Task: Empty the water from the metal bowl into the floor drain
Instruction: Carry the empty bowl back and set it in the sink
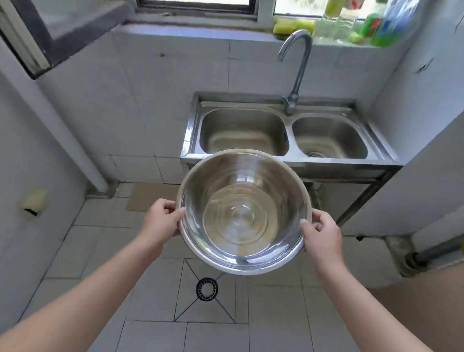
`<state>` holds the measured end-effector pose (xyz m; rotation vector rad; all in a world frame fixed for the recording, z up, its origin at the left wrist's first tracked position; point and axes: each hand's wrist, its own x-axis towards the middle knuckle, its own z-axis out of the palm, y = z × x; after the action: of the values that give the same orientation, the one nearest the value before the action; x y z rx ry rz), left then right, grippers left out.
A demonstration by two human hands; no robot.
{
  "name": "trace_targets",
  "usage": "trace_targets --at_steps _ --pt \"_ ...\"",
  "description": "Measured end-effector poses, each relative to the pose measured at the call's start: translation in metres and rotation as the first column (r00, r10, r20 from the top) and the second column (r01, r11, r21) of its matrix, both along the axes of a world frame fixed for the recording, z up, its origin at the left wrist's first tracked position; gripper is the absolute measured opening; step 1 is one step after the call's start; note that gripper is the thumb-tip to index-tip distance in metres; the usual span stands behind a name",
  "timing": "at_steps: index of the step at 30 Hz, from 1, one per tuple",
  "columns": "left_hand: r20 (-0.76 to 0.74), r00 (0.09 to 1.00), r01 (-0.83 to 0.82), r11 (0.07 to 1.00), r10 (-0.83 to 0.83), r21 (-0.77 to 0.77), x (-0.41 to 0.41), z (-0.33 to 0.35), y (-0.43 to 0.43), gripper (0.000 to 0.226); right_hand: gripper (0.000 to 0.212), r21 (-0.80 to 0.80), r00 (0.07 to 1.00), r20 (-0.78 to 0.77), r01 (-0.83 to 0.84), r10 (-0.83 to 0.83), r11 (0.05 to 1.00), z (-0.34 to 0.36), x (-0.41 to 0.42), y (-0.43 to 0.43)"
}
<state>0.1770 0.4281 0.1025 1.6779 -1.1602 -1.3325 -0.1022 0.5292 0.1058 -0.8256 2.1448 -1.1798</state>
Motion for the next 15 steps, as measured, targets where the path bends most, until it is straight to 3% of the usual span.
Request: trace_targets --at_steps 8,11,15 --pt "-0.097 0.992 -0.081 0.995 0.074 -0.067 -0.025 0.055 -0.018 0.015 0.025 -0.128 0.998 0.000 0.061 -0.061 0.990 0.065 -0.024 -0.030" --pt "-0.122 0.990 -0.081 0.993 0.070 -0.090 -0.031 0.066 -0.030 0.006 0.024 -0.125 0.997 0.014 0.072 -0.071 0.989 0.078 -0.029 -0.043" --pt "-0.138 0.987 -0.091 0.991 0.077 -0.099 -0.035 0.074 -0.048 0.012 0.028 -0.111 0.999 0.021 0.039 -0.036 0.993 0.086 -0.034 -0.062"
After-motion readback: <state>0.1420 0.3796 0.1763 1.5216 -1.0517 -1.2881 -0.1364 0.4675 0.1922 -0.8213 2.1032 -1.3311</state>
